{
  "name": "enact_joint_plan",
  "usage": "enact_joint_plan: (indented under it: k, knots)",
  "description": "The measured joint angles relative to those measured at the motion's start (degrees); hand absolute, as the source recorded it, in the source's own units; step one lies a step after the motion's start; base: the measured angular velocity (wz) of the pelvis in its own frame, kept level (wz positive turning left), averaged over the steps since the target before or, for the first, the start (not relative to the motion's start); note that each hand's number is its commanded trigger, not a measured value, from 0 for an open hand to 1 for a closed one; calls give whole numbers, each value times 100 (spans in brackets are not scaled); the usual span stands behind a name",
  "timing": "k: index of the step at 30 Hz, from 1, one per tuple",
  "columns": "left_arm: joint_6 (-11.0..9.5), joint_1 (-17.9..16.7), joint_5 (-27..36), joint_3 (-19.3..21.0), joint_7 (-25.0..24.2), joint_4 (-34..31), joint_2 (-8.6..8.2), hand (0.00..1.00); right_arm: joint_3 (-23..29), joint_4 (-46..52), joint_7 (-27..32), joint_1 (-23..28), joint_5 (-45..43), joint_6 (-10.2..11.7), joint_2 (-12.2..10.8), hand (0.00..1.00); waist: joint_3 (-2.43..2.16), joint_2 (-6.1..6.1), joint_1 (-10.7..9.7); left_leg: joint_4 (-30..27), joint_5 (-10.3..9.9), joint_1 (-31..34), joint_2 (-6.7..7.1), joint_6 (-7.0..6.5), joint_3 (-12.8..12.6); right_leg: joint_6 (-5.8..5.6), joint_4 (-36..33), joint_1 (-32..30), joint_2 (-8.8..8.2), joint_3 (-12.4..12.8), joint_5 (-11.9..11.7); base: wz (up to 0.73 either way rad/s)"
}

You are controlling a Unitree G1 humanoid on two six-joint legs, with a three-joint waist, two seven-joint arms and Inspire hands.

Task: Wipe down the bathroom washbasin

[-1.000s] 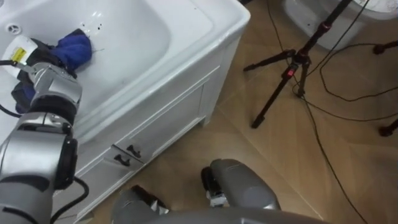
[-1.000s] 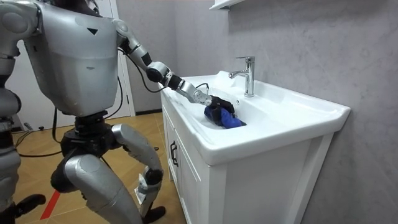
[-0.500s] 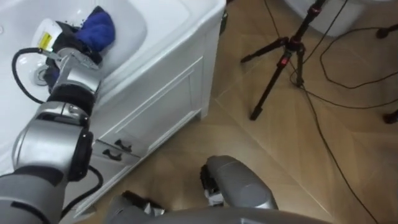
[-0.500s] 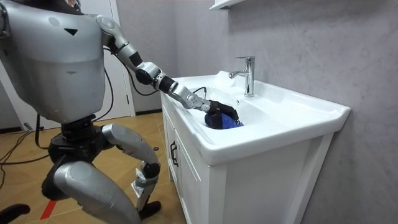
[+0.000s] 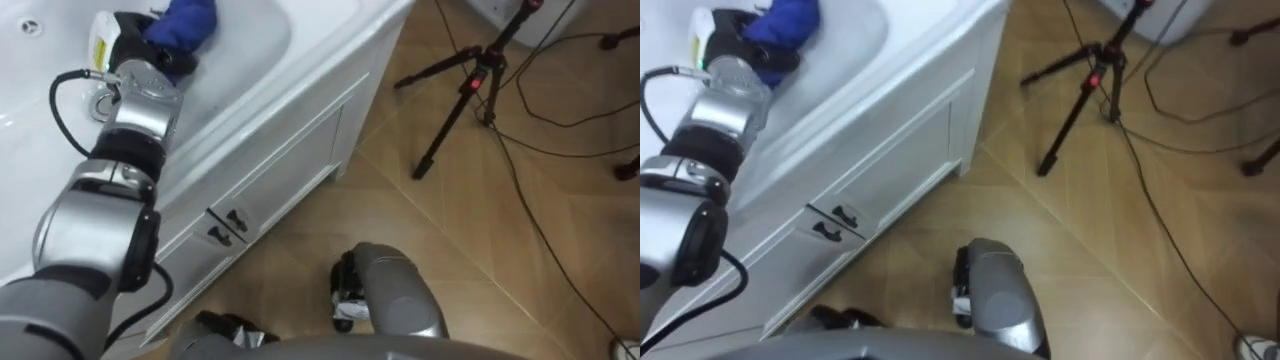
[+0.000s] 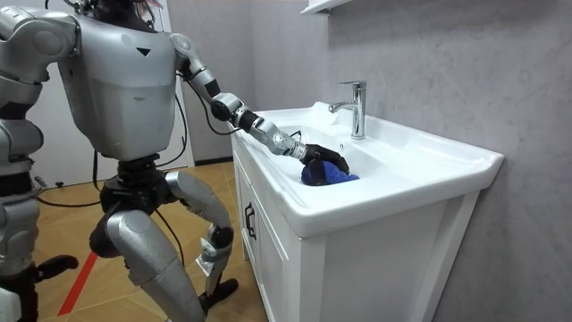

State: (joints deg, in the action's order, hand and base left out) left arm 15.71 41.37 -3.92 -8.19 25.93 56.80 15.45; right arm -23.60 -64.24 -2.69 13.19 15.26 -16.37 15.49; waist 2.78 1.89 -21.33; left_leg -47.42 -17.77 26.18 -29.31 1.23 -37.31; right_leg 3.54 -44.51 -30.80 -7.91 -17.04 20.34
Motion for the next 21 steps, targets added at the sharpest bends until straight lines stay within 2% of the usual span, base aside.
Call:
enact_joint_plan:
  k: [6, 8, 13, 18, 21]
  knots:
    - [-64, -1, -8, -2, 136, 82, -30, 100, 9, 5, -109, 18, -6, 25, 41, 0, -3, -25, -27, 13, 42, 4, 38, -17, 27, -11, -37, -40, 43, 103, -35, 0]
    - [-89, 0, -53, 18, 276, 113, -27, 100, 12, 37, -124, 17, 3, 35, 45, 0, -5, -23, -15, 49, 48, 27, 86, -9, 55, 28, -42, -109, 133, 248, -70, -5]
    - [-228, 0, -135, 25, 609, 257, 36, 100, 15, 46, -114, 15, -42, 37, 68, 0, -6, -22, 23, 5, 66, 125, 82, 20, 196, 88, -60, -208, 371, 474, -102, -11]
    - [-268, 0, -138, 68, 619, 369, 148, 100, 17, 41, -102, 29, -23, 33, 65, 0, -11, -36, 36, -72, 87, 221, 94, 58, 411, 132, -125, -227, 502, 590, -107, -9]
    - [-257, 2, -464, 111, 594, 532, 215, 100, 24, 51, -85, 56, -7, 19, 65, 0, -17, -45, 84, -151, 98, 224, 95, 107, 483, 169, -214, -257, 568, 669, -87, -11]
